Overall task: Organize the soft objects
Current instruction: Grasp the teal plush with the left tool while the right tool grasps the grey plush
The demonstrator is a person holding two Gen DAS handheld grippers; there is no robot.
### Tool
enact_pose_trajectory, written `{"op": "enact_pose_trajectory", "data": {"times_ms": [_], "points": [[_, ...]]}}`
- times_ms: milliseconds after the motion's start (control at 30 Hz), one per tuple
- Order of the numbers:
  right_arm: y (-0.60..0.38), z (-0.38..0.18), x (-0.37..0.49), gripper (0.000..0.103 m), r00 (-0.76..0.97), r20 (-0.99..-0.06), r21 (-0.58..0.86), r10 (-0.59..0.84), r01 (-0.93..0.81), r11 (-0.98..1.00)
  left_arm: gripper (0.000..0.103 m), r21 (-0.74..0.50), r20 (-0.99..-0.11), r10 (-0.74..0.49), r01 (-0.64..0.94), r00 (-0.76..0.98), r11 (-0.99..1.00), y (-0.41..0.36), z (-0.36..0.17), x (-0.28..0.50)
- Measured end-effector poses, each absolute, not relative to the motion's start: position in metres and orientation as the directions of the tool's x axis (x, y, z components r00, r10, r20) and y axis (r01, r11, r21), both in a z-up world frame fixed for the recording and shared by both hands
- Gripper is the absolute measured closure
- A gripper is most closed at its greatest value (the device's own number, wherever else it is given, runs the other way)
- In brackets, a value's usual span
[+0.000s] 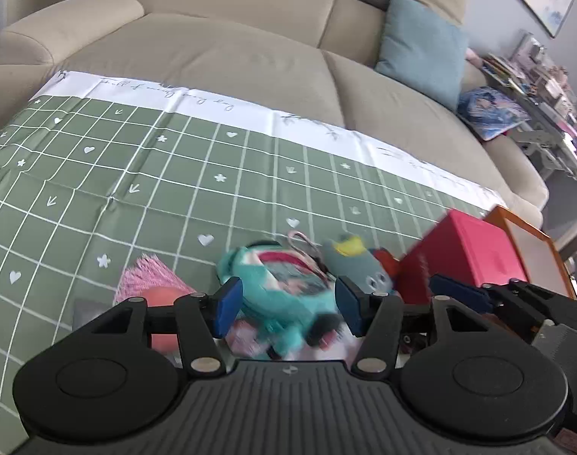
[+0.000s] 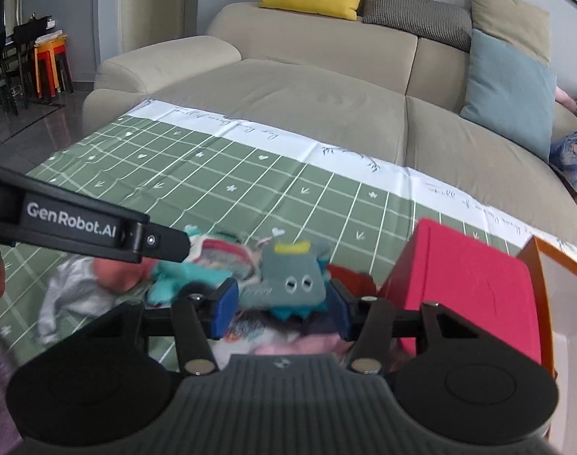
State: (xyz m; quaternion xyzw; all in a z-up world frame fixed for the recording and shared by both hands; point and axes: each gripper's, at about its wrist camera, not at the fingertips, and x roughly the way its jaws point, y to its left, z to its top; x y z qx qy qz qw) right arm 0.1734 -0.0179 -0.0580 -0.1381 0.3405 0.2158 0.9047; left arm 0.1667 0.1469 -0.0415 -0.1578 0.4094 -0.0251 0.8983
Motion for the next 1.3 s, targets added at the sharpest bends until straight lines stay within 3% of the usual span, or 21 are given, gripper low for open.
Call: {"op": "enact_pose_trajectory", "data": {"times_ms": [333, 567, 700, 900, 933, 1300], "points": [[0.001, -0.091, 0.217, 0.053, 0.666, -0.704, -0.149, 0.245, -0.476, 0.867, 0.043, -0.304, -0.787, -0.173, -0.128, 0.592, 0.944, 0.158, -0.082, 0.207], [0.006, -0.107, 0.219, 0.051, 0.658, -0.712, -0.148, 0.244, -0.480, 0.865, 0.046, -0.318, -0.781, -0.180, -0.133, 0.598, 0.939, 0.161, -0.096, 0.210], [0.006, -0.111, 0.220, 0.055, 0.657, -0.713, -0.140, 0.246, -0.476, 0.868, 0.067, -0.294, -0.774, -0.158, -0.127, 0.614, 0.947, 0.159, -0.096, 0.209], [0.008, -0.114, 0.217, 0.064, 0.659, -0.710, -0.162, 0.248, -0.496, 0.853, 0.078, -0.204, -0.758, -0.093, -0.100, 0.645, 0.974, 0.148, -0.090, 0.207], [0.008, -0.113, 0.217, 0.065, 0.662, -0.707, -0.166, 0.248, -0.496, 0.852, 0.087, -0.201, -0.752, -0.086, -0.103, 0.653, 0.974, 0.148, -0.089, 0.206], [0.012, -0.087, 0.197, 0.067, 0.712, -0.639, -0.214, 0.292, -0.529, 0.821, 0.090, -0.170, -0.660, -0.032, -0.108, 0.751, 0.980, 0.149, -0.055, 0.186]]}}
